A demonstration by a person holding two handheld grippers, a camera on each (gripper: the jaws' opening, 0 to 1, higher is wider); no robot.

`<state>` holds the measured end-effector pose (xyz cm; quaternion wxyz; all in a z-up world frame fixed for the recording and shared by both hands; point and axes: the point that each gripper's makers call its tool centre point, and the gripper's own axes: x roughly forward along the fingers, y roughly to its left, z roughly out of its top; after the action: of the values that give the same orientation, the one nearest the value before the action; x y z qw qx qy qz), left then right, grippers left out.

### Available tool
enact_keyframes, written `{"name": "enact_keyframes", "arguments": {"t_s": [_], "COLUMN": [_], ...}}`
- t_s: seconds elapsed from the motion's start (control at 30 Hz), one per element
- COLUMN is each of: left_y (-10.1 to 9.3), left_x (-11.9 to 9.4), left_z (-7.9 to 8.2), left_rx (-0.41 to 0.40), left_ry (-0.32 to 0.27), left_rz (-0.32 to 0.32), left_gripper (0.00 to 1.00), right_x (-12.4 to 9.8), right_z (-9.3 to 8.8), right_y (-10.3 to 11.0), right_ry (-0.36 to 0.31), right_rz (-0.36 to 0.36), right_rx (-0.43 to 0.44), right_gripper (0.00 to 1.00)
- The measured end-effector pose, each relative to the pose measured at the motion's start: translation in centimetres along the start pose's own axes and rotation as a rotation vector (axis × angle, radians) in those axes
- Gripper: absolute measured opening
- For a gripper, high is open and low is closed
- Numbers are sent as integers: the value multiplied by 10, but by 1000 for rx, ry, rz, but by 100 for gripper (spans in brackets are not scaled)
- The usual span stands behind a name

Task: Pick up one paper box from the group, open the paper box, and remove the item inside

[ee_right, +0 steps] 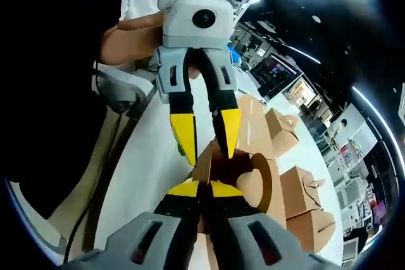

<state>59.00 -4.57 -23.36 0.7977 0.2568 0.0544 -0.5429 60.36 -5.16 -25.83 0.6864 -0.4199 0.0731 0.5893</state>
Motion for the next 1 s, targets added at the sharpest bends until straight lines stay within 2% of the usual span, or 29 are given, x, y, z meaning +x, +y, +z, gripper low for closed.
{"name": "enact_keyframes", "arguments": {"t_s": [0.03, 0.07, 0.13, 0.17, 0.23, 0.27, 0.47, 0.57, 0.7, 0.73, 0.8, 0.87, 0.9, 1.0], "left_y": [-2, -8, -14, -13, -13, -11, -4, -5, -5, -5, -5, -5, -6, -7], "left_x": [0, 2, 5, 10, 16, 17, 16, 17, 19, 19, 19, 20, 20, 22], "left_z": [2, 4, -1, -4, -12, -10, -11, -10, -9, -9, -9, -9, -9, -11], "left_rx": [6, 12, 27, 51, 45, 74, 8, 12, 19, 19, 10, -3, 0, 49], "left_ry": [-7, -14, 17, 30, 64, 49, 47, 41, 37, 34, 29, 31, 34, 35], "left_rz": [-14, -54, -99, -95, -99, -89, -78, -82, -68, -63, -48, -31, -20, -2], "left_gripper": [21, 22, 27, 30, 34, 36, 30, 29, 29, 29, 29, 29, 29, 32], "right_x": [0, 0, 0, 0, 1, 2, 0, -9, -44, -54, -67, -66, -63, -51], "right_z": [-1, 0, 0, -1, -2, -2, -1, 2, 28, 32, 17, -3, -7, -4], "right_y": [-1, 0, -1, -1, -3, -4, -8, -16, -39, -49, -69, -71, -69, -64], "right_ry": [-1, -4, -9, -12, -16, -14, -34, -53, -194, -220, -128, 11, 37, 30], "right_rz": [1, 4, 11, 16, 15, 10, -41, -104, -244, -299, -436, -458, -441, -421], "right_rx": [0, -2, -4, -7, -6, -1, 34, 59, 129, 148, 139, 88, 91, 103], "right_gripper": [6, 6, 6, 6, 6, 6, 12, 17, 17, 17, 19, 23, 24, 27]}}
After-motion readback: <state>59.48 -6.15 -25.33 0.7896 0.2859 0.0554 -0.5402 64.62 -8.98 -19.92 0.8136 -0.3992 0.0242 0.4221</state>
